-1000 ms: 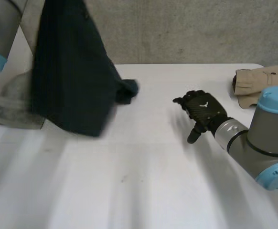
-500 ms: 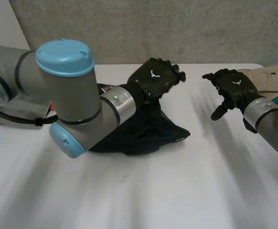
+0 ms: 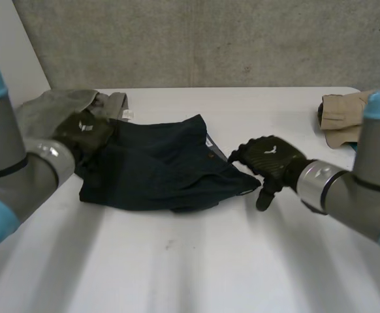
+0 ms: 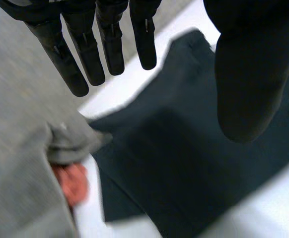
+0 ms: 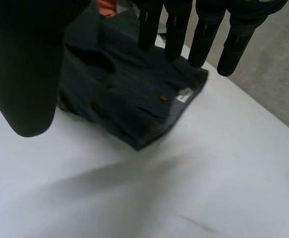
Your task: Fold the laundry.
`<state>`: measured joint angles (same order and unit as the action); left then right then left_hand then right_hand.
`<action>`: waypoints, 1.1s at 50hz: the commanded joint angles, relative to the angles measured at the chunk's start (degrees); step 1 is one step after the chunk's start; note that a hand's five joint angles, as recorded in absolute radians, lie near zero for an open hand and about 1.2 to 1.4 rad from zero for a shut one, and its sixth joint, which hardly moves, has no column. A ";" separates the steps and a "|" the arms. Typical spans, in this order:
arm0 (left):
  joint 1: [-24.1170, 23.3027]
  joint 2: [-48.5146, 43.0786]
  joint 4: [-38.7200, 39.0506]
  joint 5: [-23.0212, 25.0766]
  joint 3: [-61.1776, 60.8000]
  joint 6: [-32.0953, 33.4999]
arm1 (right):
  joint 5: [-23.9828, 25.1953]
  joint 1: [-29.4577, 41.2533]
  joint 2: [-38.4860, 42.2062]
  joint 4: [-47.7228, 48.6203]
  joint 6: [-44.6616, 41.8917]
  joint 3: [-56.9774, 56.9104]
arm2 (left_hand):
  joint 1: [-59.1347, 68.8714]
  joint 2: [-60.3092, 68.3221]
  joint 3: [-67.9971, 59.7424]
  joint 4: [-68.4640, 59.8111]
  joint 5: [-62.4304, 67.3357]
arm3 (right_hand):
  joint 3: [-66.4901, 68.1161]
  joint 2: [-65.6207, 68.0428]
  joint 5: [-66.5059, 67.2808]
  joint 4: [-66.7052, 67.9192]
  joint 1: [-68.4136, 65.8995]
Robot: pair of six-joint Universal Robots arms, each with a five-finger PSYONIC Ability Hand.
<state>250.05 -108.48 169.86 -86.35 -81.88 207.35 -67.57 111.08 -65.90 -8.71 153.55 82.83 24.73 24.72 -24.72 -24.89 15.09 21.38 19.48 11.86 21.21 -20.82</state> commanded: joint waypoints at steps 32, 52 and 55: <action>2.03 3.78 9.09 5.05 0.67 8.51 | -8.99 4.94 -2.48 14.51 10.63 1.03 | 55.27 55.28 -55.28 -55.11 54.91 | 58.62 60.52 58.14 58.79 -59.18; 4.75 12.43 -11.21 10.59 18.78 -3.97 | -8.02 3.36 -13.21 -1.84 16.96 -16.91 | 55.27 55.28 -55.28 -55.11 54.91 | 58.62 60.52 58.14 58.79 -59.18; 4.75 9.53 -11.30 10.50 17.73 -3.89 | -8.02 3.27 -12.16 -1.93 16.79 -16.64 | 55.27 55.28 -55.28 -55.11 54.91 | 58.62 60.52 58.14 58.79 -59.18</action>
<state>254.68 -91.53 160.40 -75.47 -62.42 203.68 -75.61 114.72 -80.02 -9.56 170.60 66.47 66.72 68.47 -68.21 -68.62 56.70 67.60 67.09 58.34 68.42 -63.73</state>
